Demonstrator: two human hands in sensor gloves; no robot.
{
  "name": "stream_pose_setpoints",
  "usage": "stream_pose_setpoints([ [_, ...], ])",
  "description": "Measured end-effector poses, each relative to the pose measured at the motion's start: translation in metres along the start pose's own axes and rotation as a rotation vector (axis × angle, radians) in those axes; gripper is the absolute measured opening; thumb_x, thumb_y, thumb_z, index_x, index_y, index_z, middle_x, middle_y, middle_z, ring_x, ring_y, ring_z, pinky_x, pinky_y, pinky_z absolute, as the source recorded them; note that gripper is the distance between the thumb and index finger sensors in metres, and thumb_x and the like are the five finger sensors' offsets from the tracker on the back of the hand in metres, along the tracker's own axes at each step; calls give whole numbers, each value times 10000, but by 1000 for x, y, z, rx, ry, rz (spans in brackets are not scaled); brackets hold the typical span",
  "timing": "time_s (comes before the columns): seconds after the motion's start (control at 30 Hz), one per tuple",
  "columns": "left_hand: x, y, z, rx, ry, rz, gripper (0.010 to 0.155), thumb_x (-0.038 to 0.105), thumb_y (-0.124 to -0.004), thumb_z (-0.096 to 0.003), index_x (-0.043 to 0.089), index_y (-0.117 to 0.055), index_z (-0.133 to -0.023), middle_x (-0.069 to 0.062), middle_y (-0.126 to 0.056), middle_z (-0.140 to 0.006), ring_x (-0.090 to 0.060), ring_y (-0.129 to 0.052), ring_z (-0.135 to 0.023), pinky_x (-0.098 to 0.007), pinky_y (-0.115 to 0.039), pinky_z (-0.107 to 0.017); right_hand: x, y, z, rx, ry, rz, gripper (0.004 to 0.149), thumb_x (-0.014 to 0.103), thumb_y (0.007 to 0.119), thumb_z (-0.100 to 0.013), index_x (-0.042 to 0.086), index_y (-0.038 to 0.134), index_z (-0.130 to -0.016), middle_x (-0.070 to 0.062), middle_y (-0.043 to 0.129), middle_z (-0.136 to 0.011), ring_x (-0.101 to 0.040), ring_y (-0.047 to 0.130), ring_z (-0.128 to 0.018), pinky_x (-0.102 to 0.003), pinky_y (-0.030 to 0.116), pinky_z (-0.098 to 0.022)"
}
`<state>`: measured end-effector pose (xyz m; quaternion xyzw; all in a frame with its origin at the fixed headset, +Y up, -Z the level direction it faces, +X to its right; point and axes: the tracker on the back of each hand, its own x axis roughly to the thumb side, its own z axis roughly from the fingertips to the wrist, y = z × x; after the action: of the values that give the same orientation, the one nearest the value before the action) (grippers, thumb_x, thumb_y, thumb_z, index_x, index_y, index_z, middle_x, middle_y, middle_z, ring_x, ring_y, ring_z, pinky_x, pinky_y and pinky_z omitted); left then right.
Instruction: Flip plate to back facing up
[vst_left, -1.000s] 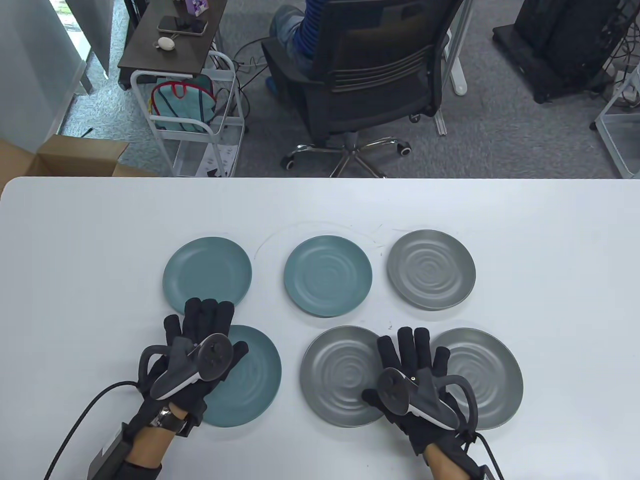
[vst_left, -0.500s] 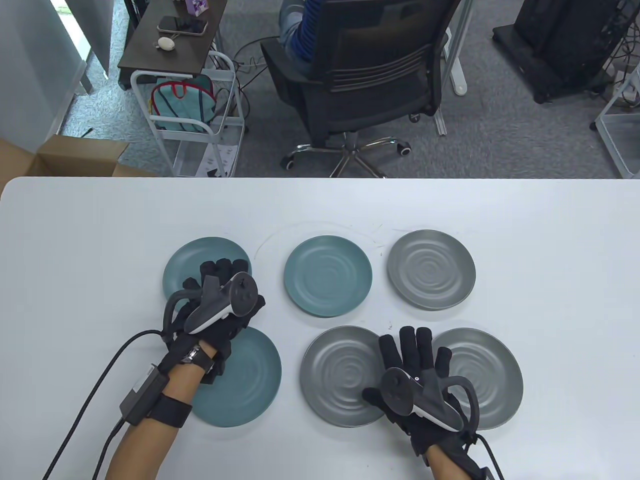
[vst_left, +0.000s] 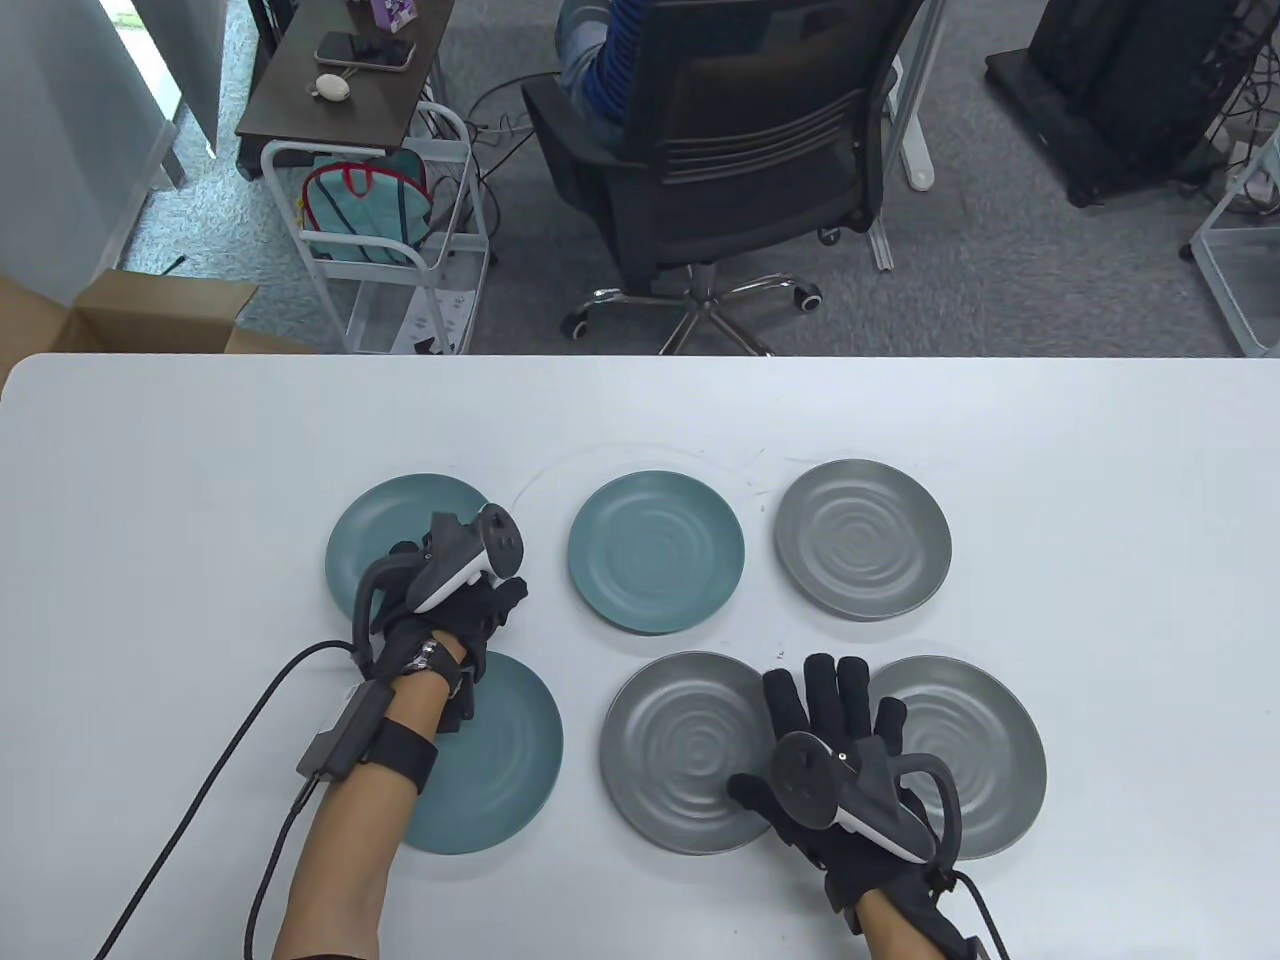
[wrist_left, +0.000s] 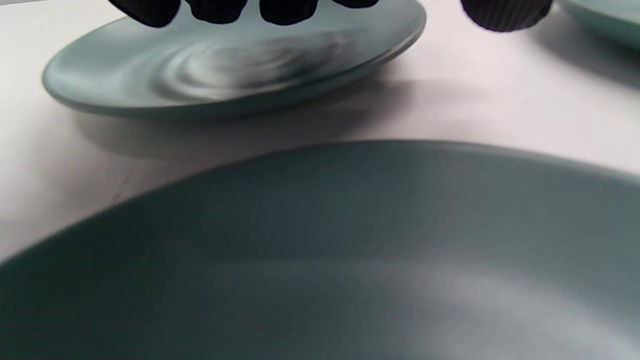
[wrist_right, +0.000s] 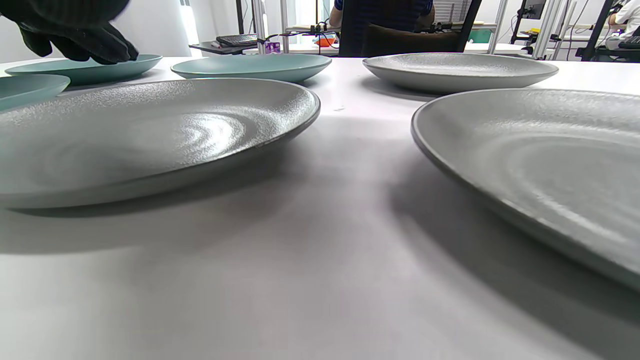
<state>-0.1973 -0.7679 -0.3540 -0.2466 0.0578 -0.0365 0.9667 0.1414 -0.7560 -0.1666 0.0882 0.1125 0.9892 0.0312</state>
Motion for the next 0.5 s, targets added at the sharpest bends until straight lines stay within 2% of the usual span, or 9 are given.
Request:
stream_pose_setpoints([
  [0.13,1,-6,-5,-20,21,-17,823,653,-618,-533,170,-432,-1173,-202,-492,-1161,-540,-577,-1073,-651,-610,-727,1,0,0,5,-3,1,951,700,588,-462,196,143,-1133,-220,104,-1180,-485,94,-1064,-735,254,-729],
  [0.27,4,-8,-4,5,21,-44,800,616,-643,-536,158,-448,-1162,-213,-516,-1140,-525,-671,-1031,-622,-668,-701,1,0,1,11,-4,4,951,698,591,-462,194,142,-1133,-221,102,-1180,-487,92,-1064,-736,252,-729],
  [0.5,7,-10,-4,26,26,-76,754,542,-694,-543,154,-467,-1149,-216,-543,-1121,-514,-728,-992,-592,-724,-667,3,0,1,11,-6,11,948,697,590,-464,196,144,-1134,-221,105,-1180,-487,95,-1064,-735,258,-729],
])
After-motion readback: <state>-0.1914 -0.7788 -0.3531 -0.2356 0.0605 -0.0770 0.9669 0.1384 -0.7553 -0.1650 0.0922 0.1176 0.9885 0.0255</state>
